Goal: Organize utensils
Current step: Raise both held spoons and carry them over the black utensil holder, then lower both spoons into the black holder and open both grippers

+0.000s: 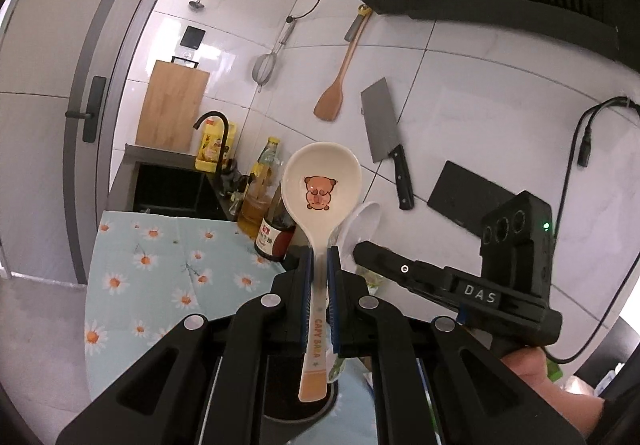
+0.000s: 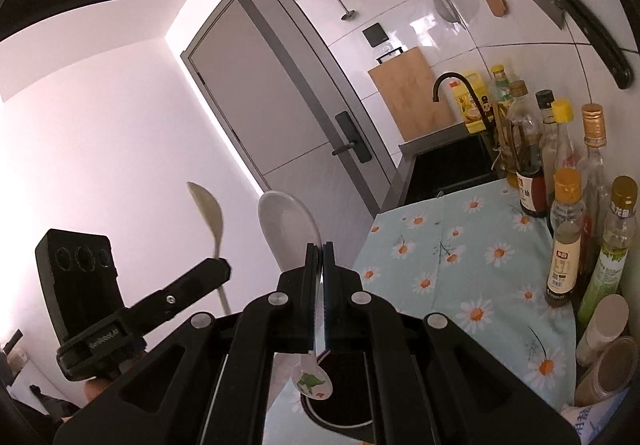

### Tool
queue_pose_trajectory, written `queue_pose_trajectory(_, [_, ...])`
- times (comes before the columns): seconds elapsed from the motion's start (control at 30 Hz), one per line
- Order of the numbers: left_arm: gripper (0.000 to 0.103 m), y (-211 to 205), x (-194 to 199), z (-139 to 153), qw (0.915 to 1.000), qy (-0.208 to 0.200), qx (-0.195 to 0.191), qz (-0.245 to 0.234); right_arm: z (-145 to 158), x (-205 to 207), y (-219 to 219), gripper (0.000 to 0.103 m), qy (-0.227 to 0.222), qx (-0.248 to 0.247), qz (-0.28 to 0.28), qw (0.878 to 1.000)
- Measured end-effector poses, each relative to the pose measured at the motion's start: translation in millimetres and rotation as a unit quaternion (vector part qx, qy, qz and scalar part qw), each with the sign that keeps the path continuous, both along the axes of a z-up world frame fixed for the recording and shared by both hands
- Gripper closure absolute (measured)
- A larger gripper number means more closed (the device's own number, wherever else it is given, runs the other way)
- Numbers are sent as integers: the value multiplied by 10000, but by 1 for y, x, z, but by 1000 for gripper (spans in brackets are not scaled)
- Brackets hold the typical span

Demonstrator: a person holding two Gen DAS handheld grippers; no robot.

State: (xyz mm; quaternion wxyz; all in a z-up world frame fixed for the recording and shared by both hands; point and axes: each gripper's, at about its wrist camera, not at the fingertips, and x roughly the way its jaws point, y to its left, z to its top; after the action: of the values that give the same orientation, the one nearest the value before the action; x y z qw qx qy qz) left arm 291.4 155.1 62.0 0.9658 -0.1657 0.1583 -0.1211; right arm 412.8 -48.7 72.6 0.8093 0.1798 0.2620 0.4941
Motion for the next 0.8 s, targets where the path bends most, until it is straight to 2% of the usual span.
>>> queue_pose_trajectory(0.23, [97,6,20,-32,9995,246,-184,14,-27,7,11,99,97,-172,-122,9997])
queue_pose_trajectory(0.63, [96,2,25,-78,9977,655,-191,24,-68,12,19,99,571,-438,-110,9973])
queue_pose_trajectory(0.8, [95,3,24,-83,9955,903,-281,52,-77,14,19,90,892,-482,7,9948])
